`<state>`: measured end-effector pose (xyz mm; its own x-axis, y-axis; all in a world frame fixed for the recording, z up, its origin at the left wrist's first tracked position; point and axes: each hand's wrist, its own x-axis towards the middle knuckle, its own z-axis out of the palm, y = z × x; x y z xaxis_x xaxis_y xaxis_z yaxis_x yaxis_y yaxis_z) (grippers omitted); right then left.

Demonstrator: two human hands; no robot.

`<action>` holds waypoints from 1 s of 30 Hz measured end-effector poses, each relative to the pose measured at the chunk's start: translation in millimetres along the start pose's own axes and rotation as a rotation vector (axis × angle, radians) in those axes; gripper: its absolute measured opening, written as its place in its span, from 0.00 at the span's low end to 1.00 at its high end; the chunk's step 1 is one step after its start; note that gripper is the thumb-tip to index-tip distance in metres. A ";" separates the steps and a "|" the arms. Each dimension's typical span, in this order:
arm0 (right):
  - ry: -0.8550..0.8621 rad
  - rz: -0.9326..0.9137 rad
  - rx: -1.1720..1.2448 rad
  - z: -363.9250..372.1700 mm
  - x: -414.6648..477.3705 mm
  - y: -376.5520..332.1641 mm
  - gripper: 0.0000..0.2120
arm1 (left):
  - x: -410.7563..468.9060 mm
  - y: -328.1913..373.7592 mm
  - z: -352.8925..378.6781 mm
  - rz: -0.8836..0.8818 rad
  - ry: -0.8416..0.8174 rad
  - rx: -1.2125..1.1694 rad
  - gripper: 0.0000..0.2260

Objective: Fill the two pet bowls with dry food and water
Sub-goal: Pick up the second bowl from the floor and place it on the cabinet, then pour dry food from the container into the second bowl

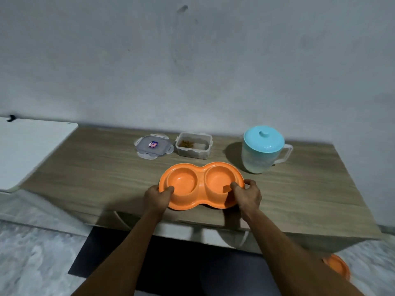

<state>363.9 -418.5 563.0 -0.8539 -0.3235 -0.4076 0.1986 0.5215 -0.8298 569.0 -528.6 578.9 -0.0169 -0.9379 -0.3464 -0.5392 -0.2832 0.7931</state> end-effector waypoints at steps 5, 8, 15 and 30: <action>0.084 0.035 -0.002 27.2 -7.4 -6.6 0.25 | 67.8 -25.2 -3.8 -0.016 -0.086 0.090 0.20; 0.108 0.030 -0.048 34.0 -7.5 -8.0 0.25 | 80.0 -23.9 -6.4 0.004 -0.134 0.115 0.22; 0.125 0.052 -0.134 41.5 -1.4 -2.3 0.26 | 86.8 -26.9 -4.7 0.018 -0.164 0.199 0.26; 0.107 -0.290 -0.435 100.9 41.8 -90.2 0.21 | 73.2 -34.0 -5.6 0.258 -0.183 0.263 0.44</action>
<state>358.8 -558.7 582.4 -0.8930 -0.4324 -0.1250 -0.2514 0.7094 -0.6585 590.8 -588.7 529.4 -0.3165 -0.9138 -0.2545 -0.6938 0.0400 0.7191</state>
